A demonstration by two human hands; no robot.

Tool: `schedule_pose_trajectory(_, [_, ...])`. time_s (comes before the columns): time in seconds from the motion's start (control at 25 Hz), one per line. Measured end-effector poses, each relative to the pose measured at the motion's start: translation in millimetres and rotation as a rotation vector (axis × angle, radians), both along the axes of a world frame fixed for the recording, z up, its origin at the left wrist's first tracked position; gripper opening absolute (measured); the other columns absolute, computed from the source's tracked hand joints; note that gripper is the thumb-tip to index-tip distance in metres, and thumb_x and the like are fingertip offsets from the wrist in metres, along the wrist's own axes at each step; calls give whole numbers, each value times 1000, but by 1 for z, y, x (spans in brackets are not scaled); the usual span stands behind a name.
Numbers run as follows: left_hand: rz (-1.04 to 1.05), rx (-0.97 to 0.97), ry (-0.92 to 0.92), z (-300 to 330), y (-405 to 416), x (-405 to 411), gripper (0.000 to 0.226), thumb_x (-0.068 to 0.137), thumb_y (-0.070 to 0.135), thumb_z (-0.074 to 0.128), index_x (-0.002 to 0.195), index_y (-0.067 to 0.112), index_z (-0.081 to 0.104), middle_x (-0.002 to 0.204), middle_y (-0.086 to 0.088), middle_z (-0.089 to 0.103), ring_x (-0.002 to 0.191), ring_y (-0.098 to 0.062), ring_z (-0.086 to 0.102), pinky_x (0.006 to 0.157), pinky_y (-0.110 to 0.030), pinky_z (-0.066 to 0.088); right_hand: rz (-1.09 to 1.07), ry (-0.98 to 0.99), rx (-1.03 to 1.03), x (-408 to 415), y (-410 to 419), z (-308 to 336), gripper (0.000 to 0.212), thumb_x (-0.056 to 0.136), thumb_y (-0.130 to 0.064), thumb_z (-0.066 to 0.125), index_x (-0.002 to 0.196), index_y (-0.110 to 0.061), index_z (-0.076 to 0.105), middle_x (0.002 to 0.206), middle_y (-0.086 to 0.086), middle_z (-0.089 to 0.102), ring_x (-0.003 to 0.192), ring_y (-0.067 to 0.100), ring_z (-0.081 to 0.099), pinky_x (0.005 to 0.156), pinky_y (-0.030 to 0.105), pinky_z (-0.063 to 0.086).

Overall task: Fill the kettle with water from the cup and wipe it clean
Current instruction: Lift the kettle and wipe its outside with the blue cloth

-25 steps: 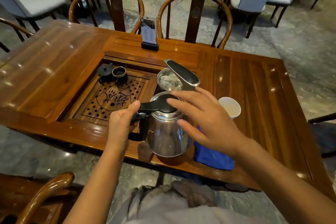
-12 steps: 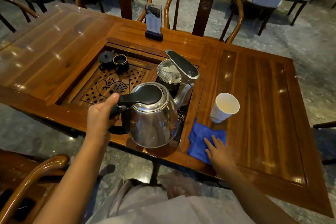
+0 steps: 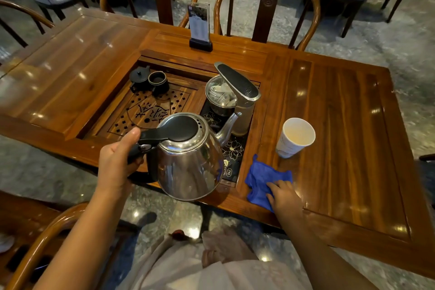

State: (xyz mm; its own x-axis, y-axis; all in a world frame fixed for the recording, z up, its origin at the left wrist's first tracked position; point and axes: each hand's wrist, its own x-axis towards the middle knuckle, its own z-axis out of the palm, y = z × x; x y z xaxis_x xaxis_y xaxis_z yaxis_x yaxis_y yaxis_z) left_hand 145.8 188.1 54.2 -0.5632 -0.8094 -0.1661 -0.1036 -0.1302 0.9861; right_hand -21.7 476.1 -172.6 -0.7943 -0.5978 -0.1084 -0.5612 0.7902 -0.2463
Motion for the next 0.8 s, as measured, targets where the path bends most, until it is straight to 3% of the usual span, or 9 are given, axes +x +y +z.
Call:
schedule_pose_trajectory(0.2, [-32, -14, -10, 0, -4, 0, 39, 76, 41, 51, 42, 26, 63, 37, 12, 49, 34, -1, 40, 39, -9, 31, -43, 37, -155, 13, -6, 4, 13, 63, -8, 60, 74, -4, 68, 68, 10, 62, 63, 33, 60, 48, 36, 50])
schedule_pose_trajectory(0.36, [-28, 20, -28, -2, -13, -2, 35, 60, 56, 57, 44, 26, 64, 40, 11, 50, 39, -3, 42, 42, -11, 35, -85, 106, -347, 17, -8, 29, 29, 79, -20, 48, 86, -2, 69, 81, 11, 67, 75, 32, 62, 71, 25, 41])
schedule_pose_trajectory(0.6, [-27, 49, 0, 1, -19, -12, 33, 69, 46, 56, 51, 20, 64, 38, 11, 47, 36, -3, 40, 42, -11, 37, 17, 365, -709, 15, -33, 133, 23, 86, -12, 57, 102, -1, 68, 103, 11, 67, 101, 23, 55, 96, 27, 40])
schedule_pose_trajectory(0.8, [-64, 86, 59, 15, -22, -20, 33, 64, 51, 59, 47, 24, 65, 38, 5, 47, 36, -4, 41, 44, -15, 34, 21, 493, -976, 34, -52, 209, 19, 84, -6, 59, 101, 1, 67, 108, 8, 62, 105, 23, 56, 96, 34, 41])
